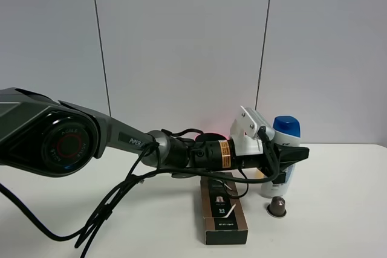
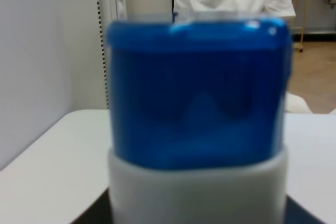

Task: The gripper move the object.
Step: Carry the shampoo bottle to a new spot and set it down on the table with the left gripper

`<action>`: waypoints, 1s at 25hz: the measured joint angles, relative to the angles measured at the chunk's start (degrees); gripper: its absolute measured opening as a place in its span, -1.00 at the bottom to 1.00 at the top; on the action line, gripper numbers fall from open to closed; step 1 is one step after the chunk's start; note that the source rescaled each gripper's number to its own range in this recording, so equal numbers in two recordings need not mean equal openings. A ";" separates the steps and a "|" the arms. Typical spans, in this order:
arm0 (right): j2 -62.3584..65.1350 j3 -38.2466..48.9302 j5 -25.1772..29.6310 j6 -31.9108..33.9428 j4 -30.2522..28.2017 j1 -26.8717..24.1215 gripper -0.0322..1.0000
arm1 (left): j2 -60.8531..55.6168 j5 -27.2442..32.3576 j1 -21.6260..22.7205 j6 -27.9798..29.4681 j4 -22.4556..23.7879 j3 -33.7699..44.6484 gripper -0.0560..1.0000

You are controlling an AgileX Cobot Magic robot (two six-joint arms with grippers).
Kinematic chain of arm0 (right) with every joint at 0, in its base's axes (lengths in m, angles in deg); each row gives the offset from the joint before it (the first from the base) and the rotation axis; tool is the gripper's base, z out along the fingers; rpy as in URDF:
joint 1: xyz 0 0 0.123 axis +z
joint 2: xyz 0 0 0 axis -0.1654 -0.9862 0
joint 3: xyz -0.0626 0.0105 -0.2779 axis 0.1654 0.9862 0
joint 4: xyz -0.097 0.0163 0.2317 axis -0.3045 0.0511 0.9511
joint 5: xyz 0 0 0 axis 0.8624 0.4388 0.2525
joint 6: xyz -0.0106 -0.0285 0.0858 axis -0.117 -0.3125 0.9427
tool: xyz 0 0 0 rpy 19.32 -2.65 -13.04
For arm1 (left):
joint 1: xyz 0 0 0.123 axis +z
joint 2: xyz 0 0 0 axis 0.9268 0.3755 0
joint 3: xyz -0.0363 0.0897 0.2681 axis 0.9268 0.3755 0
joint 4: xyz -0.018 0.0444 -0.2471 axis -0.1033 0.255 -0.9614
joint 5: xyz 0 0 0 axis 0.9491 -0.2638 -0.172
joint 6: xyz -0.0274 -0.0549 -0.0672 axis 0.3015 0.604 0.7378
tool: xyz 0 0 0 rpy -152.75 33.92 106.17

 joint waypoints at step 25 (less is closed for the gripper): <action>0.00 0.00 0.00 0.00 0.00 0.00 1.00 | 0.27 -0.49 0.00 -1.72 -0.01 0.00 0.06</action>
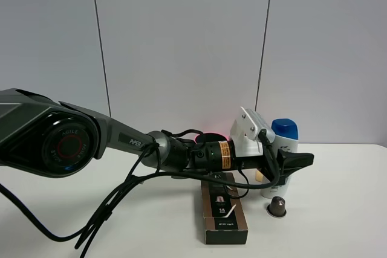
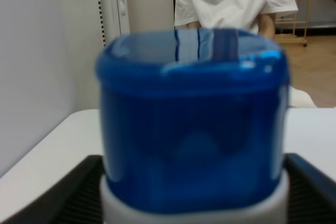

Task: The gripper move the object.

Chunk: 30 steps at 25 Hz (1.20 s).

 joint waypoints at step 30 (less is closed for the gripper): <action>0.00 0.00 0.00 0.00 0.00 0.00 1.00 | -11.68 4.25 0.00 20.51 6.72 0.00 0.65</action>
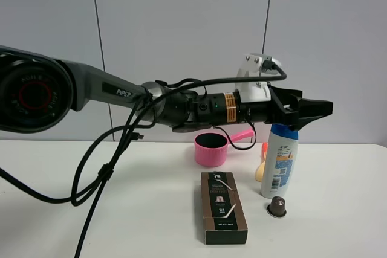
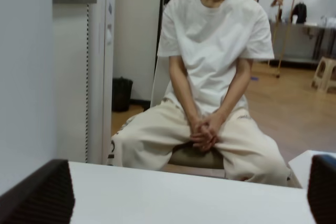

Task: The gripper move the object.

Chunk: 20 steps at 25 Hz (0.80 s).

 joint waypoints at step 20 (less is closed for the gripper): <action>0.00 0.00 0.00 0.00 0.00 0.00 1.00 | -33.96 41.25 6.38 3.34 10.41 11.25 0.65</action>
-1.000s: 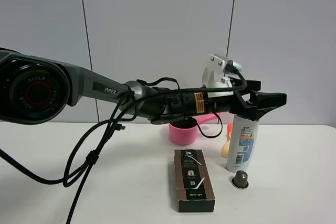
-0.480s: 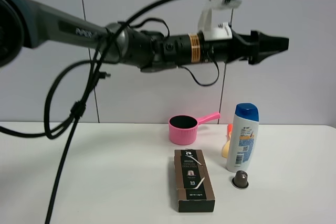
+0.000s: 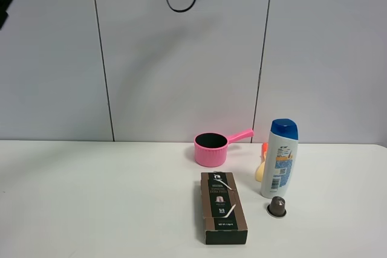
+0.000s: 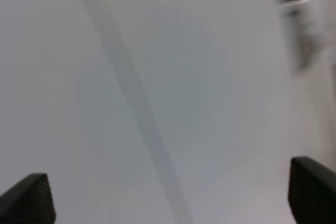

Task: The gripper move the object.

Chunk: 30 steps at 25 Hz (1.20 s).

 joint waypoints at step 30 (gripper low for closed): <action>0.00 0.00 0.00 0.00 0.00 0.00 1.00 | -37.33 85.48 26.70 -67.99 -69.54 16.16 0.65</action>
